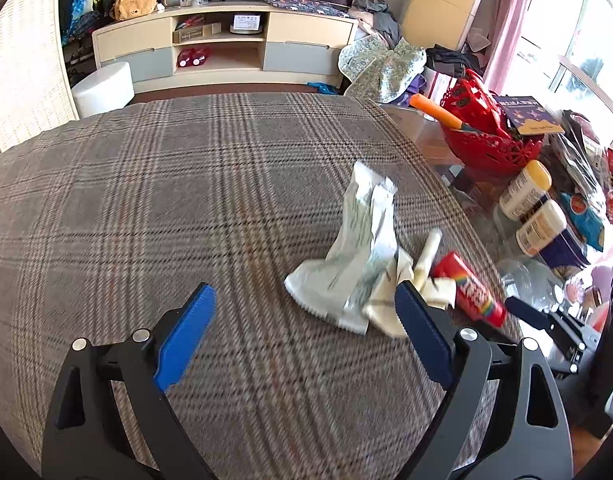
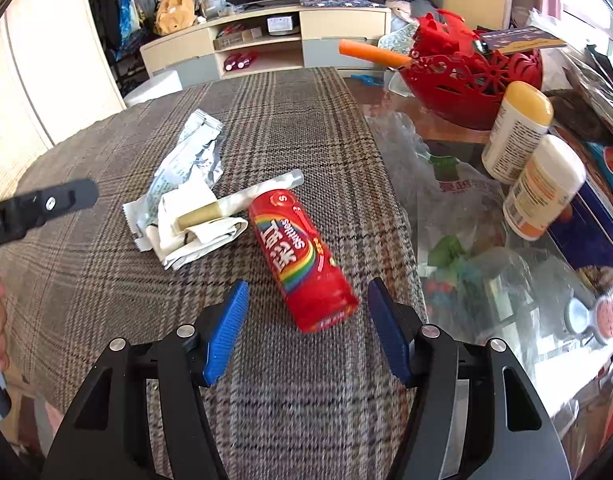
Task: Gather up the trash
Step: 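Grasp the red Skittles tube with the right gripper while the left grasps the white-green wrapper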
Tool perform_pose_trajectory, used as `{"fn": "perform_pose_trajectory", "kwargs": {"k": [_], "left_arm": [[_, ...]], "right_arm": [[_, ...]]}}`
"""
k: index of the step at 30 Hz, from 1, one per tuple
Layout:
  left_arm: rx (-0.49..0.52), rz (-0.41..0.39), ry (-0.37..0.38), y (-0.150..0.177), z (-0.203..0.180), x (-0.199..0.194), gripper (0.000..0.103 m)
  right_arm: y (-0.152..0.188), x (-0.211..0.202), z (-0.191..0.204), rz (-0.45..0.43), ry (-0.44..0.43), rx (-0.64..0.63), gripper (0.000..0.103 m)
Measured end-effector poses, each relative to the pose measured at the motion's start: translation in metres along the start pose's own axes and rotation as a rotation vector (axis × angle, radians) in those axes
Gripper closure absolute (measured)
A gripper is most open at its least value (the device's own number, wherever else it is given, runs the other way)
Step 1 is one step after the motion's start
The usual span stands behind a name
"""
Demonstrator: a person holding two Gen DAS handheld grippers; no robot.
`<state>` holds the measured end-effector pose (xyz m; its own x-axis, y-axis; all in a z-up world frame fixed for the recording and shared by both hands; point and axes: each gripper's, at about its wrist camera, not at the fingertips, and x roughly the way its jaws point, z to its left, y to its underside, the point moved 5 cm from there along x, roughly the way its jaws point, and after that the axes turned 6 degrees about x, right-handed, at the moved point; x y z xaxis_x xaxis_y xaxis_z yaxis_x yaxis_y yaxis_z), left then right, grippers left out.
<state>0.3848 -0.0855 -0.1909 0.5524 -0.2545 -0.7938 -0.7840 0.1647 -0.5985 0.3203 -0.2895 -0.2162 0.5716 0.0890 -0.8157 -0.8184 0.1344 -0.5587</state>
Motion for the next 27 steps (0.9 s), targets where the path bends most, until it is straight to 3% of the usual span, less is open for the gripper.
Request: {"fn": "perform_pose_trajectory", "kwargs": {"k": [12, 13, 14, 15, 17, 18, 20, 27], "left_arm": [[0.050, 0.084, -0.017, -0.033, -0.025, 0.076, 0.017], [0.050, 0.085, -0.023, -0.034, -0.025, 0.078, 0.020], [0.049, 0.087, -0.030, -0.036, -0.025, 0.082, 0.023], [0.046, 0.094, -0.030, -0.036, -0.024, 0.085, 0.032], [0.045, 0.121, -0.024, -0.034, -0.023, 0.093, 0.047], [0.053, 0.120, -0.038, -0.034, -0.022, 0.094, 0.050], [0.067, 0.115, -0.079, -0.032, -0.020, 0.092, 0.070], [0.027, 0.114, -0.113, -0.008, 0.007, 0.058, 0.078]], "right_arm": [[-0.010, 0.029, 0.003, 0.034, 0.005, -0.038, 0.041], [-0.011, 0.029, 0.003, 0.033, 0.004, -0.036, 0.044], [-0.011, 0.028, 0.003, 0.029, 0.003, -0.036, 0.055], [-0.012, 0.028, 0.003, 0.023, 0.000, -0.041, 0.060], [-0.012, 0.028, 0.003, 0.021, 0.008, -0.042, 0.061], [-0.012, 0.028, 0.002, 0.021, 0.011, -0.043, 0.062], [-0.010, 0.025, 0.001, 0.021, 0.008, -0.036, 0.063], [0.013, 0.004, -0.001, 0.031, -0.031, -0.009, 0.063]]}}
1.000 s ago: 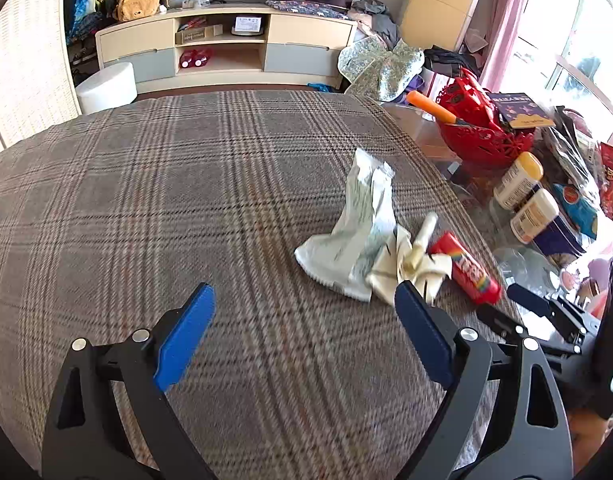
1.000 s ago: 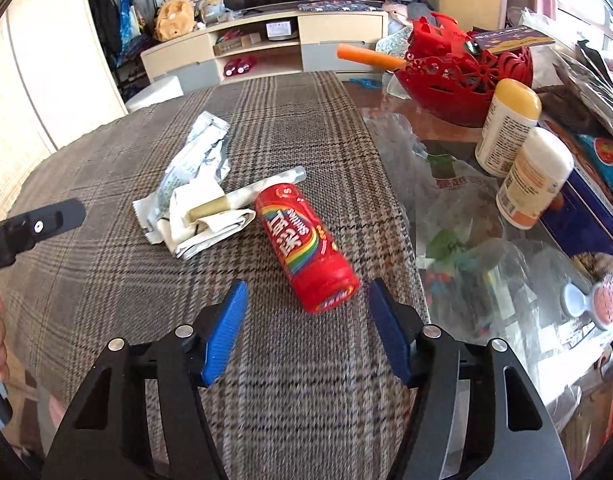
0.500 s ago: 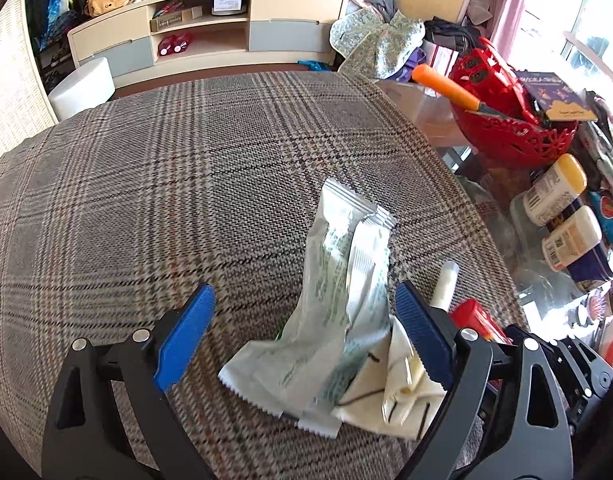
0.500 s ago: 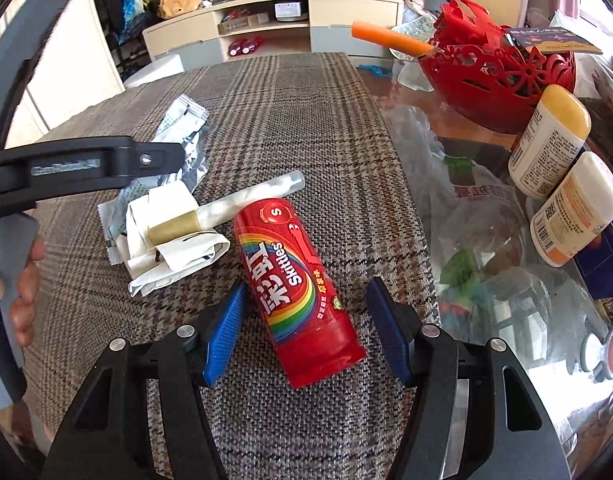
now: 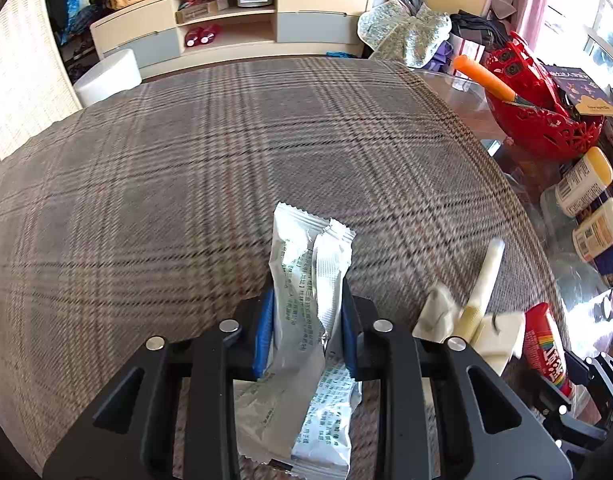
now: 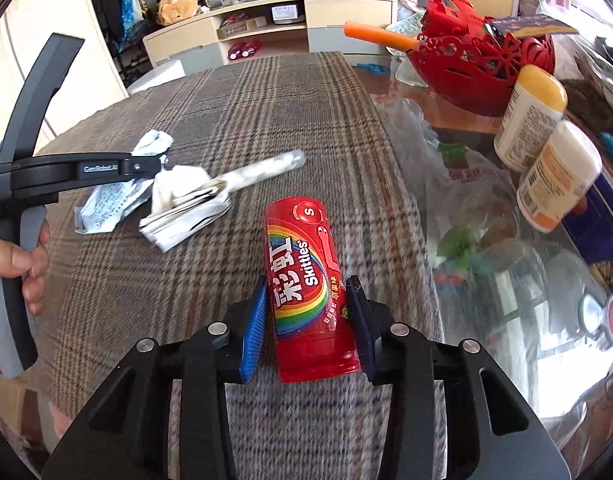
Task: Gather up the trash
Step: 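Grasp the red Skittles tube with the right gripper while the left grasps the white-green wrapper, then lower both grippers over the black bin and open them to drop the items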
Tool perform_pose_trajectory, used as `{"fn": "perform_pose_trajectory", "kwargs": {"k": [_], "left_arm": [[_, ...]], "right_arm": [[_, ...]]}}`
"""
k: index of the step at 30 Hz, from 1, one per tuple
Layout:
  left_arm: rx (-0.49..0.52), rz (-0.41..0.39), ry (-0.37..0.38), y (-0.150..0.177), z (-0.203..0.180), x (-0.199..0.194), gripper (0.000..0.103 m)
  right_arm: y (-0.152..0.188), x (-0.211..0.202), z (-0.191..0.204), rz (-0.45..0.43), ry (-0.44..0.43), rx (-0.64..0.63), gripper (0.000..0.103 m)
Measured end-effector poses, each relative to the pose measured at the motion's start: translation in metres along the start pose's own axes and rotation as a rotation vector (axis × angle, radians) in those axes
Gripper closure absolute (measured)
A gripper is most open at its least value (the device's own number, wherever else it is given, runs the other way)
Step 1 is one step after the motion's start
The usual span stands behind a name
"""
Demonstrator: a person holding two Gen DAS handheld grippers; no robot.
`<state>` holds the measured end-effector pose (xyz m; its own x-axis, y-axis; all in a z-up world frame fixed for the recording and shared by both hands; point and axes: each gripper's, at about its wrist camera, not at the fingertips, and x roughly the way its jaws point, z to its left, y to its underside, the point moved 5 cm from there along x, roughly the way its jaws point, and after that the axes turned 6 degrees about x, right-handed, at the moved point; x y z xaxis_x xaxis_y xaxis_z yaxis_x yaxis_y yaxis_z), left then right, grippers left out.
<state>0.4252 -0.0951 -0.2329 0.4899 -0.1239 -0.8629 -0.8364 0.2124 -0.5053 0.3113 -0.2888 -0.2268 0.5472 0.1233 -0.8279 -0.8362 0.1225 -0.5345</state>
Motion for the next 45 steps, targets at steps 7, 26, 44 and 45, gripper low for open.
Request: {"fn": "perform_pose_trajectory", "kwargs": {"k": [7, 26, 44, 45], "left_arm": [[-0.033, -0.016, 0.002, 0.057, 0.018, -0.049, 0.080], [-0.020, -0.125, 0.088, 0.255, -0.013, -0.173, 0.080], [-0.066, 0.017, 0.230, 0.352, -0.049, -0.115, 0.080], [-0.068, 0.028, 0.236, 0.355, -0.049, -0.110, 0.080]], "right_arm": [[0.044, -0.032, 0.013, 0.017, -0.040, 0.026, 0.063], [0.181, -0.113, 0.053, 0.013, -0.107, 0.051, 0.063], [0.276, -0.069, 0.062, 0.107, -0.053, 0.014, 0.063], [0.279, -0.066, 0.062, 0.118, -0.054, 0.016, 0.063]]}}
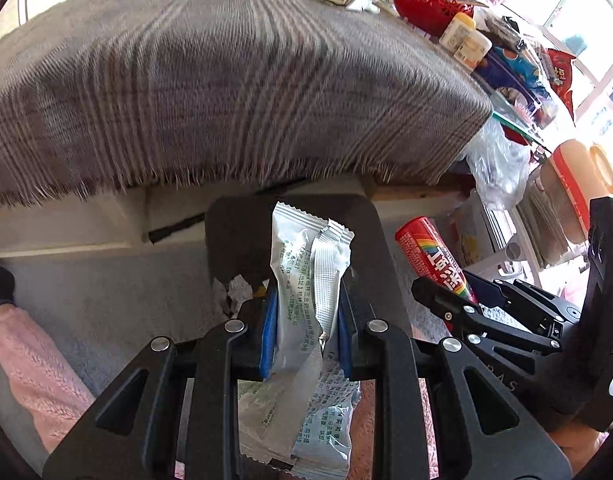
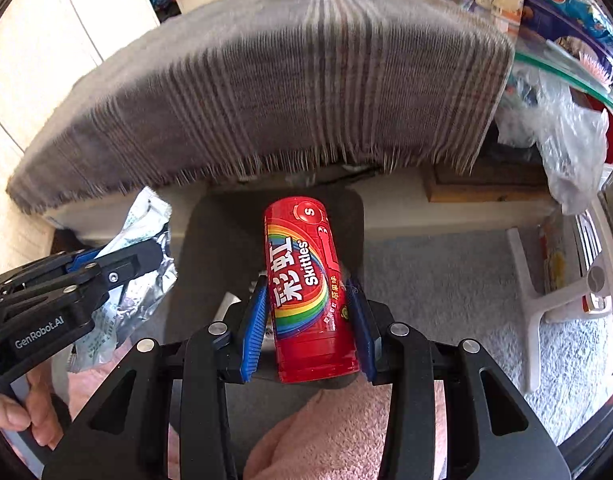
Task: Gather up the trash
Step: 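Lower both grippers over the black bin and open them to drop the items, then raise both grippers back up over the table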
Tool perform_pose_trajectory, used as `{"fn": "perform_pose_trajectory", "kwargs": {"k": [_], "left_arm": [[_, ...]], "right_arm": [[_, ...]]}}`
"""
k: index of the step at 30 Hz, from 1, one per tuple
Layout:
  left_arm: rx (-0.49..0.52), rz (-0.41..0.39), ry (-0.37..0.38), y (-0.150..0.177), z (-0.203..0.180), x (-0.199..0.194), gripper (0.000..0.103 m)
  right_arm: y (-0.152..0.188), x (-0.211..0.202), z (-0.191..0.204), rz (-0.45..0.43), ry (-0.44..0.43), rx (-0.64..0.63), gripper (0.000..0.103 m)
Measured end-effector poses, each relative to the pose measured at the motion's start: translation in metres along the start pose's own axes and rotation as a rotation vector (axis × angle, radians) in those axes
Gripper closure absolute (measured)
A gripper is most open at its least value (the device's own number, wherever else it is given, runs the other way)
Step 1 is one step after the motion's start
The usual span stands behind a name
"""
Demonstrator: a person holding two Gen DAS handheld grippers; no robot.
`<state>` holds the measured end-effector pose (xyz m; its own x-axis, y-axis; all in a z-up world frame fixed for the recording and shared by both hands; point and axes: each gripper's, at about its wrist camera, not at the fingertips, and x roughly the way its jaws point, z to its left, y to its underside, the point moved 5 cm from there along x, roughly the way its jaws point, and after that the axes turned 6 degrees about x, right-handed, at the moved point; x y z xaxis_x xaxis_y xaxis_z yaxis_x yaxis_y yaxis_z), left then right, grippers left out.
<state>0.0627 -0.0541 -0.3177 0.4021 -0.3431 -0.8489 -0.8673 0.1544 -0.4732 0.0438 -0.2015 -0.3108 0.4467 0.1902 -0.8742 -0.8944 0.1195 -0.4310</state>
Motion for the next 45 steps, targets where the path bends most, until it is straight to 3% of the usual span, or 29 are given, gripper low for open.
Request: {"fn": "perform_pose_trajectory", "kwargs": {"k": [6, 11, 12, 13, 14, 17, 24, 32, 36, 45], "left_arm": [[-0.007, 0.027, 0.010, 0.007, 0.003, 0.016, 0.078], [-0.015, 0.024, 0.001, 0.001, 0.006, 0.017, 0.067], [-0.017, 0.024, -0.007, 0.000, 0.006, 0.017, 0.063], [-0.024, 0.021, -0.008, -0.002, 0.008, 0.015, 0.049], [-0.028, 0.014, -0.006, -0.003, 0.009, 0.013, 0.046], [-0.026, -0.005, -0.027, -0.008, 0.013, 0.006, 0.043], [-0.033, -0.057, -0.070, -0.022, 0.022, -0.015, 0.009], [-0.009, -0.141, -0.139, -0.050, 0.039, -0.052, 0.008], [-0.018, -0.164, -0.126, -0.076, 0.049, -0.063, 0.008], [0.074, -0.197, -0.180, -0.160, 0.052, -0.058, 0.008]], "right_arm": [[0.007, 0.012, -0.002, 0.039, -0.004, 0.009, 0.062], [0.009, 0.019, 0.004, 0.060, -0.029, -0.002, 0.061], [0.009, 0.020, 0.004, 0.058, -0.015, -0.006, 0.055], [0.009, 0.021, 0.005, 0.057, 0.000, -0.017, 0.051], [0.009, 0.021, 0.005, 0.052, 0.009, -0.022, 0.046], [0.008, 0.019, 0.003, 0.045, 0.024, -0.023, 0.043], [-0.003, 0.011, -0.008, 0.023, 0.026, -0.001, 0.003], [-0.039, -0.013, -0.027, 0.000, -0.027, 0.115, 0.003], [-0.080, -0.036, -0.035, -0.060, -0.025, 0.140, 0.003], [-0.192, -0.065, -0.044, -0.205, -0.010, 0.154, 0.003]]}}
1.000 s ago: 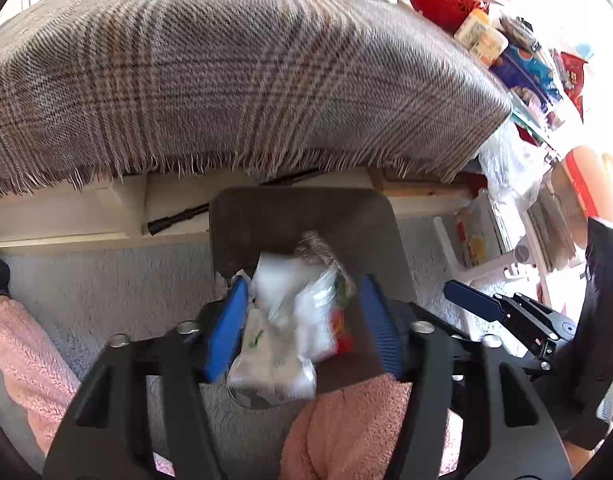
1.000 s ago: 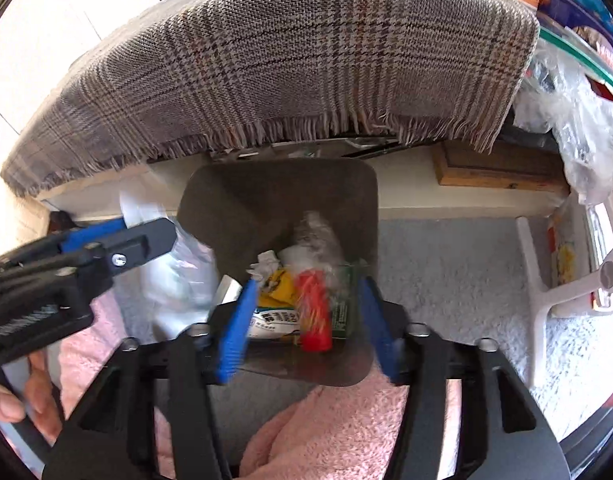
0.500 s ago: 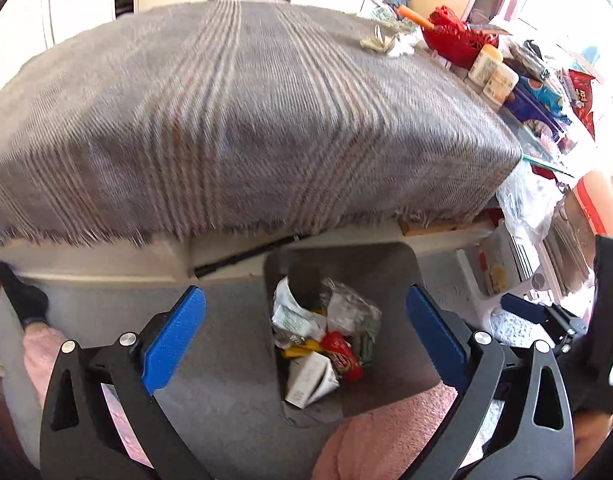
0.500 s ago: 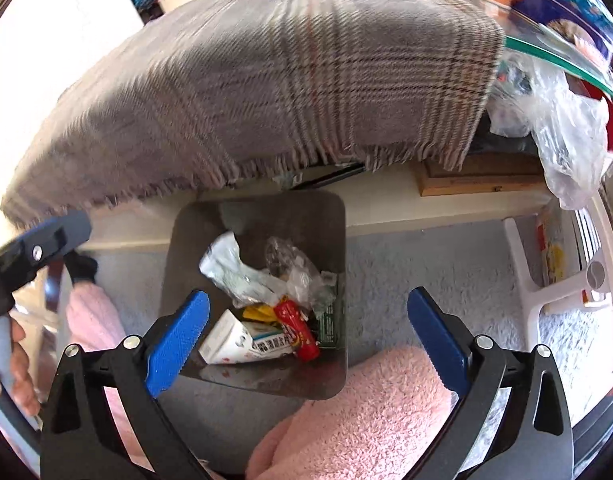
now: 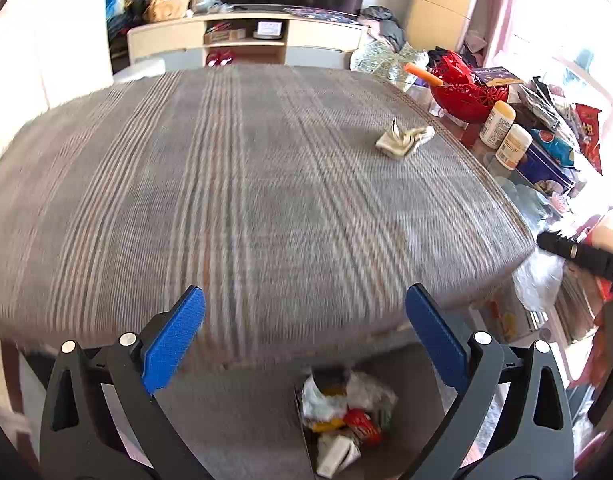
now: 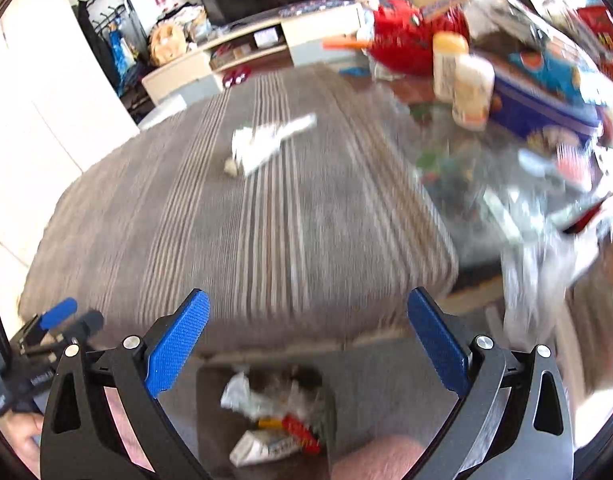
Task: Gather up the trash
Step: 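Raise both grippers back up over the table, then grasp the white stick with the right gripper while the left grasps the white paper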
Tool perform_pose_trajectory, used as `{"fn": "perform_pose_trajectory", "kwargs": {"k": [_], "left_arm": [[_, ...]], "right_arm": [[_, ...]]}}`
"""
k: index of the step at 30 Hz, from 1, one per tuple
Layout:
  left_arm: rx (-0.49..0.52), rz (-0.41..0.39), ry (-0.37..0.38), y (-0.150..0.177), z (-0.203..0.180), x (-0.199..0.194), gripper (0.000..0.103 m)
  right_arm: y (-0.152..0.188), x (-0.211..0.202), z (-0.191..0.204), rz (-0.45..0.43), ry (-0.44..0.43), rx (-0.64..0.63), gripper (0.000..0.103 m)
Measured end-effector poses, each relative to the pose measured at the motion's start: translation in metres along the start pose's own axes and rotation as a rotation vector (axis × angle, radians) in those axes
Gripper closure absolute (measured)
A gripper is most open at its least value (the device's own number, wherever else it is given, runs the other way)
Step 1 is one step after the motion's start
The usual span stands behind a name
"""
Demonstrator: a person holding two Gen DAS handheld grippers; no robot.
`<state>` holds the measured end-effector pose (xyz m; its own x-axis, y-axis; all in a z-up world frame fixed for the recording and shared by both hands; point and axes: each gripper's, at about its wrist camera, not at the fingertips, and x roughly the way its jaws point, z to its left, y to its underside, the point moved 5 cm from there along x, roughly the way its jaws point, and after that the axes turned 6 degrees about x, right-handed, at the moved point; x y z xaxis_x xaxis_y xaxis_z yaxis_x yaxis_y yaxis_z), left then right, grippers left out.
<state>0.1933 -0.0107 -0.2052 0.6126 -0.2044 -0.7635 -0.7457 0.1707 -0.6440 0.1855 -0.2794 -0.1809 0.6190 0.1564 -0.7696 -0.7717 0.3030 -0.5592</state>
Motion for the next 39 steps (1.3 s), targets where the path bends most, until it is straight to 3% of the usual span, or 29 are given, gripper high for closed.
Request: {"fn": "perform_pose_trajectory", "kwargs": {"k": [9, 13, 16, 19, 21, 24, 28, 39], "left_arm": [[0.085, 0.020, 0.027, -0.070, -0.024, 0.054, 0.008], [0.130, 0.028, 0.042, -0.092, -0.043, 0.076, 0.008], [0.157, 0.047, 0.047, -0.103, -0.052, 0.094, 0.008], [0.155, 0.055, 0.053, -0.111, -0.056, 0.110, 0.008], [0.144, 0.054, 0.065, -0.116, -0.057, 0.118, 0.008], [0.152, 0.055, 0.080, -0.121, -0.062, 0.129, 0.008], [0.197, 0.064, 0.091, -0.124, -0.071, 0.142, 0.008], [0.206, 0.075, 0.170, -0.141, -0.090, 0.169, 0.014]], "right_arm": [[-0.079, 0.049, 0.016, -0.016, 0.051, -0.044, 0.003], [-0.108, 0.081, 0.024, 0.019, 0.031, -0.022, 0.005], [-0.126, 0.099, 0.029, 0.021, 0.062, -0.028, 0.008], [-0.142, 0.125, 0.033, 0.068, 0.056, 0.003, 0.024], [-0.145, 0.140, 0.034, 0.104, 0.053, 0.011, 0.043], [-0.145, 0.162, 0.036, 0.167, 0.027, 0.032, 0.062], [-0.146, 0.178, 0.035, 0.195, 0.028, 0.048, 0.062], [-0.165, 0.191, 0.037, 0.192, -0.028, 0.028, 0.081]]}}
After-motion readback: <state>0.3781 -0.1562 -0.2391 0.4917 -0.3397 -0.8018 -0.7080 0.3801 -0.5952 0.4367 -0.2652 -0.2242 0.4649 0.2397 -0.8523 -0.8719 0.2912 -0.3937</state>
